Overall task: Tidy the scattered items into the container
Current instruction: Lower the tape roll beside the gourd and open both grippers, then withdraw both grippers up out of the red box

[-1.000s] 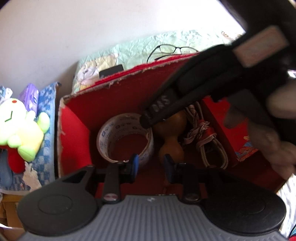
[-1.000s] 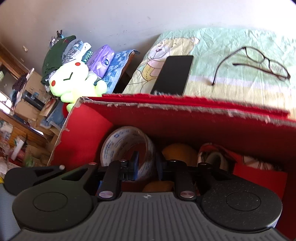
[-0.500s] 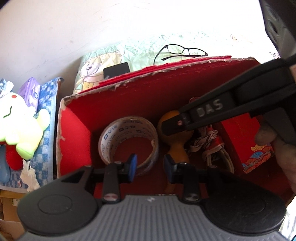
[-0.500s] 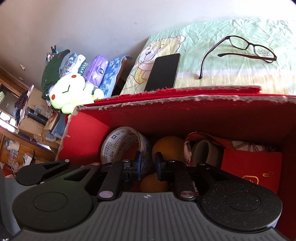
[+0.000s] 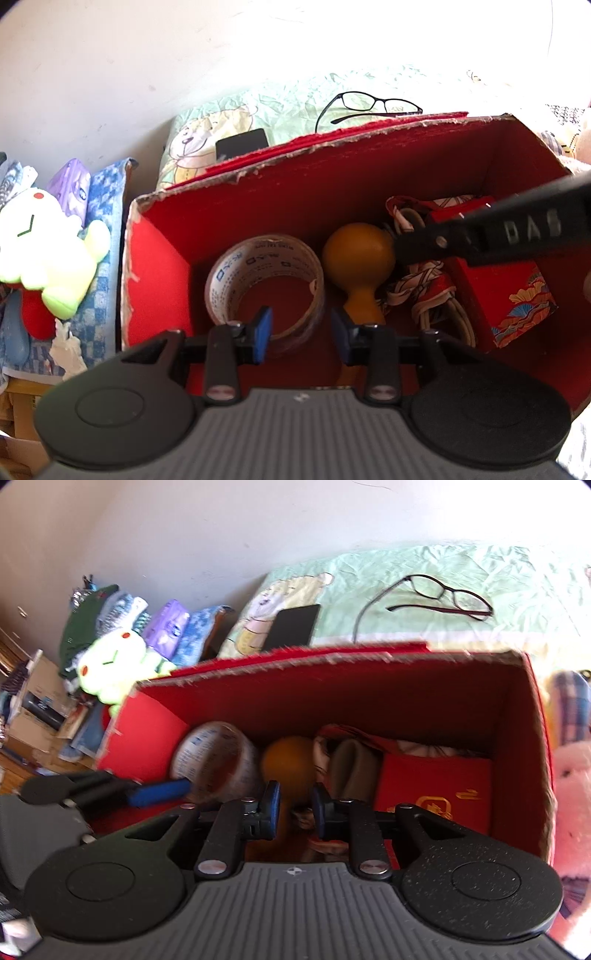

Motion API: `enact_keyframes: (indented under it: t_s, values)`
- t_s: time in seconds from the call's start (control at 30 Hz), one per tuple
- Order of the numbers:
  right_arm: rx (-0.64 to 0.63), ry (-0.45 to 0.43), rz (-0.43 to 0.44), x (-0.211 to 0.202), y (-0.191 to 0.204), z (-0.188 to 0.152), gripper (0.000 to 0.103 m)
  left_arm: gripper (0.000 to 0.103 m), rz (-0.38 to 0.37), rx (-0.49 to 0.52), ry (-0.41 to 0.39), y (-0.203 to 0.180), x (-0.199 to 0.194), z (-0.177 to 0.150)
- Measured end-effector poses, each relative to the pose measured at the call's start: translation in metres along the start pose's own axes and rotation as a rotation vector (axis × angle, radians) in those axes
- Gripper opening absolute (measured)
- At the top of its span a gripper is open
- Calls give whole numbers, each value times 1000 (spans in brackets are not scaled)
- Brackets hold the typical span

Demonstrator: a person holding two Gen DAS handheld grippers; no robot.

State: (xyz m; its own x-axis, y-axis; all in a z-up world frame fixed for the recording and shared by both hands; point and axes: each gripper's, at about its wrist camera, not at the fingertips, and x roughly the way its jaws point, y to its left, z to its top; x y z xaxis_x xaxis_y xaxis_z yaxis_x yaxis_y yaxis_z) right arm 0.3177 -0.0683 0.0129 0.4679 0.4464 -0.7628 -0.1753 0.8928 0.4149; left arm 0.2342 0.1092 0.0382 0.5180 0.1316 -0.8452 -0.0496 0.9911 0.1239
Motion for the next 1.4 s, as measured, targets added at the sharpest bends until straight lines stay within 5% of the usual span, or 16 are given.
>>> enact_keyframes:
  t_s: [0.77, 1.03, 1.4]
  values:
    - [90, -55, 68, -5, -14, -4, 23, 44, 99, -33, 31, -1, 3, 2]
    - [91, -43, 91, -4, -16, -4, 23, 56, 90, -54, 9, 1, -1, 3]
    - [58, -109, 164, -14, -15, -8, 27, 56, 143, -89, -121, -10, -48, -15]
